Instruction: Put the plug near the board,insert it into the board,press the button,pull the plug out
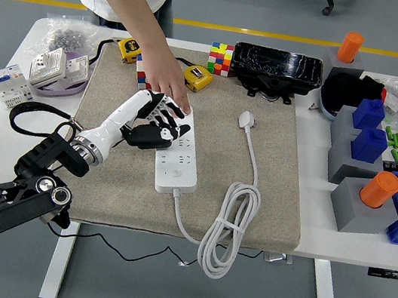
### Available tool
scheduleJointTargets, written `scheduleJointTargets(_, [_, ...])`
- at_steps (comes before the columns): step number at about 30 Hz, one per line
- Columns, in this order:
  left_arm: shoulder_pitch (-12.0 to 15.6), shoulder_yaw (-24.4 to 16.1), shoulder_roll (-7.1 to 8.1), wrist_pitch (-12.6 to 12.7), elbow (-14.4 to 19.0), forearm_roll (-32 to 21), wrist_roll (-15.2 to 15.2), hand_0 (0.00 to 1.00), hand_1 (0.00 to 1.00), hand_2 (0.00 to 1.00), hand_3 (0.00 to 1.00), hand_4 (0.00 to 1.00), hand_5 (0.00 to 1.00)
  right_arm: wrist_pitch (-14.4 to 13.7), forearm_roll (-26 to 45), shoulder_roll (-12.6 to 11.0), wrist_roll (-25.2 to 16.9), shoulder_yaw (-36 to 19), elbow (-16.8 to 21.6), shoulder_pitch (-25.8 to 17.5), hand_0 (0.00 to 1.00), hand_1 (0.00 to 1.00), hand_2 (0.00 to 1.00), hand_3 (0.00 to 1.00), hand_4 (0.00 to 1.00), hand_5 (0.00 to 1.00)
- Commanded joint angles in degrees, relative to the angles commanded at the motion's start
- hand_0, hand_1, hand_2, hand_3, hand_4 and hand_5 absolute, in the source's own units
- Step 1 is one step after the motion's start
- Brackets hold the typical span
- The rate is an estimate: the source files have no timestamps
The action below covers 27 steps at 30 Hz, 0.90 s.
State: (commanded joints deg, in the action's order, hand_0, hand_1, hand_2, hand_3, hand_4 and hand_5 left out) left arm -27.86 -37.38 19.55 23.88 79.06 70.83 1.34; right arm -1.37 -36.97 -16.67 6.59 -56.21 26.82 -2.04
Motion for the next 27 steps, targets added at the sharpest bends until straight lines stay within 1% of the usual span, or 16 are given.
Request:
scheduleJointTargets(2, [-0.1, 0.1, -0.14, 0.6, -0.6, 1.3, -0.1, 0.44, 0.557, 0.524, 0.541, 0.816, 0.311, 0.0, 0.0, 0.0, 0.0, 0.0, 0.0, 0.0, 0.679, 0.687, 0.696, 0.6, 0.937, 0.533])
scheduleJointTargets(3, [-0.2, 0.1, -0.28, 0.8, -1.1, 2.3, 0.2, 0.716, 0.731, 0.711, 0.617, 0.853, 0.293, 0.0, 0.0, 0.0, 0.0, 0.0, 0.0, 0.1, 0.68, 0.687, 0.696, 0.6, 0.937, 0.534])
scheduleJointTargets(8, [-0.5, 0.6, -0.64, 0.5, -2.8, 5.8, 2.2, 0.716, 0.731, 0.711, 0.617, 0.853, 0.293, 0.0, 0.0, 0.0, 0.0, -0.1, 0.0, 0.1, 0.68, 0.687, 0.696, 0.6, 0.937, 0.534])
scheduleJointTargets(9, [-0.6, 0.7, -0.72, 0.5, -3.1, 6.6, 2.6, 0.747, 0.817, 0.828, 0.803, 0.998, 0.356, 0.0, 0.1, -0.1, 0.0, -0.1, 0.0, 0.1, 0.68, 0.687, 0.696, 0.6, 0.937, 0.533])
scheduleJointTargets(11, [-0.8, 0.9, -0.95, 0.2, -4.0, 9.0, 4.0, 0.747, 0.817, 0.828, 0.803, 0.998, 0.356, 0.0, 0.1, -0.1, 0.0, 0.0, 0.0, 0.2, 0.68, 0.687, 0.696, 0.6, 0.937, 0.533])
scheduleJointTargets(14, [-1.1, 1.2, -1.26, -0.1, -5.2, 11.8, 5.3, 0.747, 0.817, 0.828, 0.803, 0.998, 0.356, 0.0, 0.1, -0.2, 0.0, 0.1, 0.0, 0.2, 0.68, 0.687, 0.696, 0.6, 0.937, 0.533])
scheduleJointTargets(15, [-1.3, 1.3, -1.36, -0.3, -5.6, 12.9, 5.8, 0.65, 0.765, 0.83, 0.817, 0.998, 0.354, 0.0, 0.1, -0.2, 0.0, 0.1, 0.0, 0.2, 0.679, 0.687, 0.696, 0.6, 0.936, 0.533])
scheduleJointTargets(20, [-1.9, 2.3, -1.69, 0.0, -7.4, 15.7, 7.0, 0.65, 0.765, 0.83, 0.817, 0.998, 0.354, 0.0, 0.2, -0.3, 0.0, 0.3, 0.1, 0.3, 0.679, 0.687, 0.696, 0.6, 0.936, 0.533])
scheduleJointTargets(21, [-2.0, 2.4, -1.74, 0.1, -7.7, 15.9, 7.2, 0.553, 0.679, 0.753, 0.8, 0.998, 0.33, 0.0, 0.2, -0.3, 0.0, 0.3, 0.0, 0.3, 0.679, 0.688, 0.696, 0.6, 0.936, 0.533])
scheduleJointTargets(26, [-2.7, 3.0, -2.35, 0.5, -9.8, 17.0, 8.3, 0.553, 0.679, 0.753, 0.8, 0.998, 0.33, 0.0, 0.2, -0.4, 0.0, 0.5, 0.0, 0.3, 0.679, 0.688, 0.696, 0.6, 0.936, 0.533])
scheduleJointTargets(27, [-2.8, 3.1, -2.47, 0.6, -10.2, 17.1, 8.3, 0.549, 0.667, 0.728, 0.783, 0.998, 0.321, 0.0, 0.2, -0.4, 0.0, 0.5, 0.0, 0.3, 0.681, 0.687, 0.695, 0.6, 0.936, 0.532])
